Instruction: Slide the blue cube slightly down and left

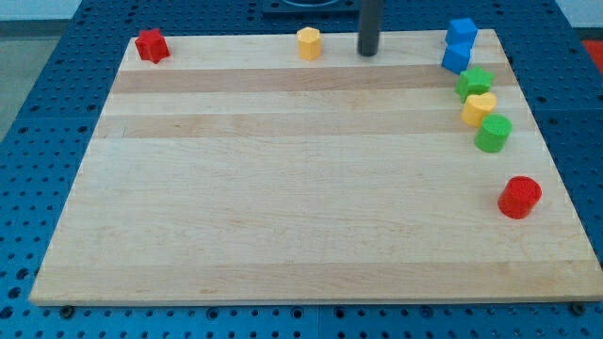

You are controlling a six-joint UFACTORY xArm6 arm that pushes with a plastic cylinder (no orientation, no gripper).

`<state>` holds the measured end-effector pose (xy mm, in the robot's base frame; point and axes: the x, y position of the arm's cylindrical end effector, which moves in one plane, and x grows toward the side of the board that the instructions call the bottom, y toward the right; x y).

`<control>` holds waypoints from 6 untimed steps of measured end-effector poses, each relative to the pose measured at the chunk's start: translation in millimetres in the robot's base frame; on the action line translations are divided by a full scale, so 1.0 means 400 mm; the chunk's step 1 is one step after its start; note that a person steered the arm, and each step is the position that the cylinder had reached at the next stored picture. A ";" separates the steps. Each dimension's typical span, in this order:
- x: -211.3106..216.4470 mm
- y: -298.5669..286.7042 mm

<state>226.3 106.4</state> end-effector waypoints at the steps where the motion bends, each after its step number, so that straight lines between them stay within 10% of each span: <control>1: 0.003 0.046; 4: 0.834 -0.108; 6: 0.980 0.077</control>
<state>618.1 137.3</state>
